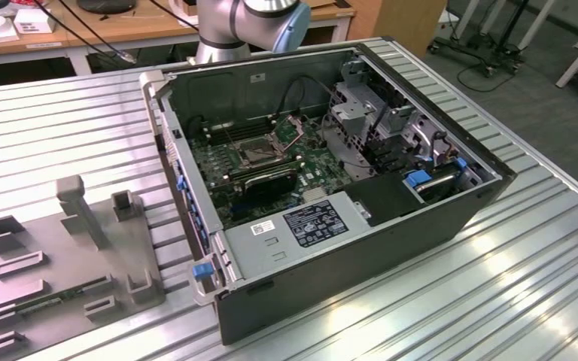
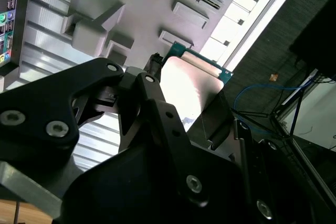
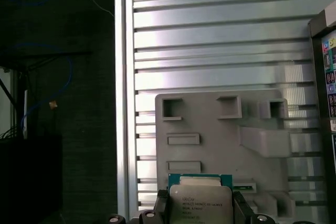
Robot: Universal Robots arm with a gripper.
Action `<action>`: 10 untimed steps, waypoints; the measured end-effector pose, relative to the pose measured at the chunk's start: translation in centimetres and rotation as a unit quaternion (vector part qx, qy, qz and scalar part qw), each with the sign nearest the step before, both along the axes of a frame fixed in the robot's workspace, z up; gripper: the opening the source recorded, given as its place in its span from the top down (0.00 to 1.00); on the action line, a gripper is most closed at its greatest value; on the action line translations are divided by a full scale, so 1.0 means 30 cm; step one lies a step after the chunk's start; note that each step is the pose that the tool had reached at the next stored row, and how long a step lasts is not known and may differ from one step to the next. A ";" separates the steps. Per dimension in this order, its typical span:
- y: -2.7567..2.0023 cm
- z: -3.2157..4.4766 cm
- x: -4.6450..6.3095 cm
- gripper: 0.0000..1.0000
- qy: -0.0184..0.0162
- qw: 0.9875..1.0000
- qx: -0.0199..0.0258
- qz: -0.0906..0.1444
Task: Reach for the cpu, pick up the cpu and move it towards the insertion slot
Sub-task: 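Pick up the cpu and move it towards the insertion slot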
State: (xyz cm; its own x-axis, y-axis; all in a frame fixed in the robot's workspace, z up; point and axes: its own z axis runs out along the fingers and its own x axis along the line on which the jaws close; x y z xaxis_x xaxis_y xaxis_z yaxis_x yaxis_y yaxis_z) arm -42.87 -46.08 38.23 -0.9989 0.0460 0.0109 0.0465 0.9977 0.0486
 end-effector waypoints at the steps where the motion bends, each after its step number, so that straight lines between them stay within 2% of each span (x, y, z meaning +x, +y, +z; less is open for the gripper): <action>1: 0.000 0.000 0.002 0.45 0.000 1.000 0.000 0.000; 10: 0.000 0.000 0.016 0.45 0.000 1.000 0.000 0.000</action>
